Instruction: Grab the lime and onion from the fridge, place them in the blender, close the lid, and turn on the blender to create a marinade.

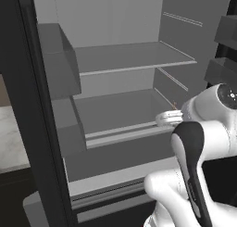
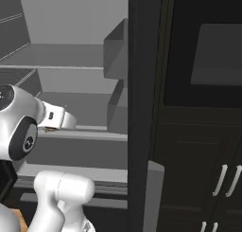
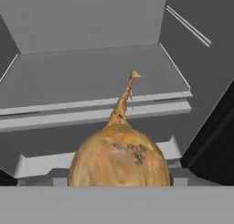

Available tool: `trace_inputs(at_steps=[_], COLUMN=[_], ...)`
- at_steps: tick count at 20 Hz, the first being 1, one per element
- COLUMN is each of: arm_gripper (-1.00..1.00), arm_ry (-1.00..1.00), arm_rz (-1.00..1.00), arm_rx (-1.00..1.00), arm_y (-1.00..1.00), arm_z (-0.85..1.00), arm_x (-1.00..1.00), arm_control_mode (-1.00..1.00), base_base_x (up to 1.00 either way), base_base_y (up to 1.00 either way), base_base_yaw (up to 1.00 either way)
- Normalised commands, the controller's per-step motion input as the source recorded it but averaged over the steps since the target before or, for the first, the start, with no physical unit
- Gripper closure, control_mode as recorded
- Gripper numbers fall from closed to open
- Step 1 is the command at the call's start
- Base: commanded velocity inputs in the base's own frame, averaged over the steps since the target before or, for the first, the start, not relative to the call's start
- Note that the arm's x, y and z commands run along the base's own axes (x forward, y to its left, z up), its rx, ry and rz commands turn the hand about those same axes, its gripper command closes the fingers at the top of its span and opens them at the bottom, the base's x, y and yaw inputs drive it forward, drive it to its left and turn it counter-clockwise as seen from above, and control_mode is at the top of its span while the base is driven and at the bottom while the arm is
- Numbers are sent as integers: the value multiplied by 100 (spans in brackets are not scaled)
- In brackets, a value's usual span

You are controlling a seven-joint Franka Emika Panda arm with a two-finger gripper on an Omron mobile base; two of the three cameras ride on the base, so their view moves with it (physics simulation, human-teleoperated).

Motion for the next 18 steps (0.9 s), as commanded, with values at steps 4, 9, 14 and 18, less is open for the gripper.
trace_inputs(at_steps=[4,9,14,18], arm_gripper=[100,100,100,100], arm_ry=[0,0,0,0], arm_rz=[-3,0,0,0], arm_rx=[3,0,0,0], arm_y=[2,0,0,0], arm_z=[-11,0,0,0], arm_x=[-50,0,0,0], arm_control_mode=[100,100,100,100], base_base_x=[-50,-100,-100,-85], base_base_y=[4,4,0,-1], base_base_yaw=[-8,-33,-59,-73])
